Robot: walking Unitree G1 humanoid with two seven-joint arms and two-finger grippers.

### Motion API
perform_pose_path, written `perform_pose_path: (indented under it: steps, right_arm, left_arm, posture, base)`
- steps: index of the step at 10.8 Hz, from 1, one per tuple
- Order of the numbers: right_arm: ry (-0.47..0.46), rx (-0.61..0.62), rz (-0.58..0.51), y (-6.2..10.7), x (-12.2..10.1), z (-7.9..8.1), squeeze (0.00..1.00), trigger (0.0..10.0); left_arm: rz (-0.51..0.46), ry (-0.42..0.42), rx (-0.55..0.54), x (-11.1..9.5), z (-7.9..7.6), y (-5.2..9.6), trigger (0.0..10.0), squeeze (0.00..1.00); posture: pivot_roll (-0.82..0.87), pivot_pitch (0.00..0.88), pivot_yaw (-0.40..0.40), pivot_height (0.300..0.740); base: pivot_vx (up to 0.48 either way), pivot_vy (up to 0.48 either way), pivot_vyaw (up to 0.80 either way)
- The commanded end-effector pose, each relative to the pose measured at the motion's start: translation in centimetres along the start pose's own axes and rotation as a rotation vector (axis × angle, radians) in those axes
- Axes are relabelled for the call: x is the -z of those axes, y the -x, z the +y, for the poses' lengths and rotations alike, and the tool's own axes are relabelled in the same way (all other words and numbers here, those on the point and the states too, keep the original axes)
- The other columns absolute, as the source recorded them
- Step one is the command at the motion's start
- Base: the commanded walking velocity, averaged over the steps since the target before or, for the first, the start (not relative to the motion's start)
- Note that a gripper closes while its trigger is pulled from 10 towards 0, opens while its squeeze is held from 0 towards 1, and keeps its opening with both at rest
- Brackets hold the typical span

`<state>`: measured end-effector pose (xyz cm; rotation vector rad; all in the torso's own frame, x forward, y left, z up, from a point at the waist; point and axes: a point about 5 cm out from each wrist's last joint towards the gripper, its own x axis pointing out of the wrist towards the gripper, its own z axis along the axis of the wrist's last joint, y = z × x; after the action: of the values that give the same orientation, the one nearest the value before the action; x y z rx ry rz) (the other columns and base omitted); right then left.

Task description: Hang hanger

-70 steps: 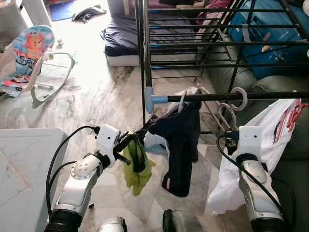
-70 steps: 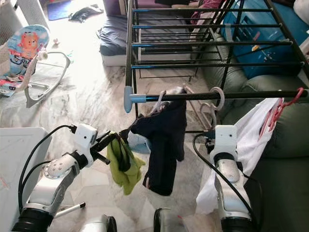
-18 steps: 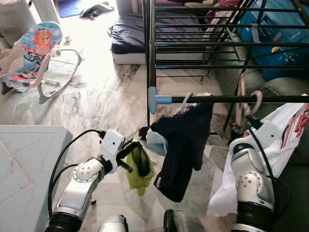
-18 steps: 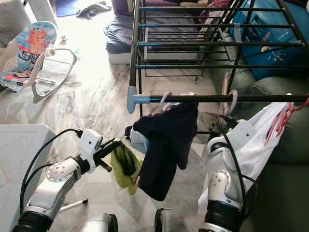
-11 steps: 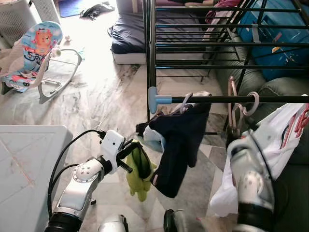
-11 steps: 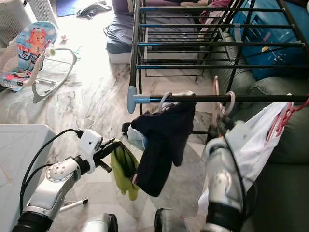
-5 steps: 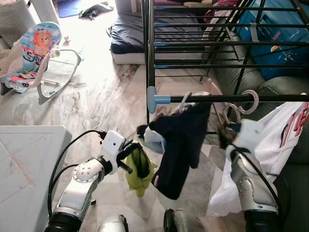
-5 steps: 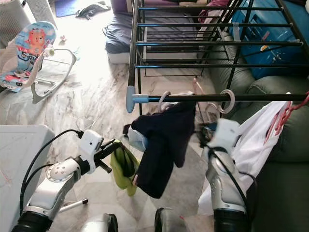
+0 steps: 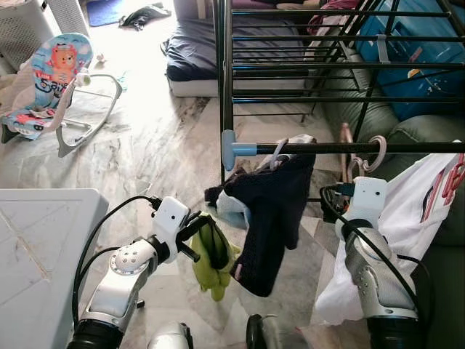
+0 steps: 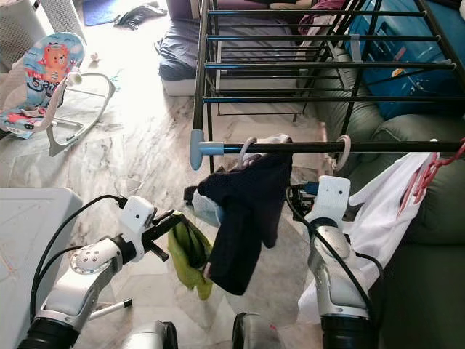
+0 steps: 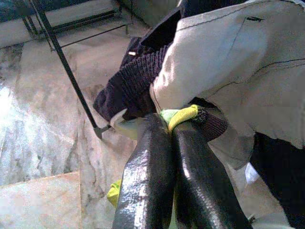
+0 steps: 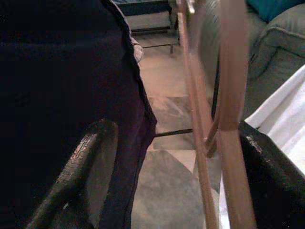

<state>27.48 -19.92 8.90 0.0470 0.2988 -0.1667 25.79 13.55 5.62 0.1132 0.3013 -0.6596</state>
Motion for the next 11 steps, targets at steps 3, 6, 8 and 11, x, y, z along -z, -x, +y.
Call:
perform_pose_path:
  steps: [3,6,8,11]
  right_arm:
    - [-0.032,0.048,-0.015,0.3,-0.7,-0.6,0.0,10.0]
    - [-0.082,0.035,0.001,0.1,-0.8,-0.2,0.0,10.0]
    - [-0.085,0.024,0.007,0.1,-1.2,-0.4,0.0,10.0]
    - [-0.075,-0.009,0.026,0.1,-1.6,-0.3,0.0,10.0]
  left_arm:
    - [0.002,-0.032,0.009,-0.4,0.2,0.1,10.0,0.0]
    - [0.019,-0.042,0.01,-0.3,0.3,0.1,10.0,0.0]
    - [0.023,-0.044,0.009,-0.2,0.4,0.1,10.0,0.0]
    - [0.03,-0.048,0.01,-0.1,0.4,0.1,10.0,0.0]
  posture:
    - [-0.08,0.117,0.011,0.74]
    - [-0.08,0.116,0.012,0.74]
    - [-0.08,0.115,0.012,0.74]
    - [-0.08,0.115,0.011,0.74]
  base:
    - [0.0,0.0,0.0]
    - [0.0,0.0,0.0]
    - [0.0,0.0,0.0]
    - [0.0,0.0,0.0]
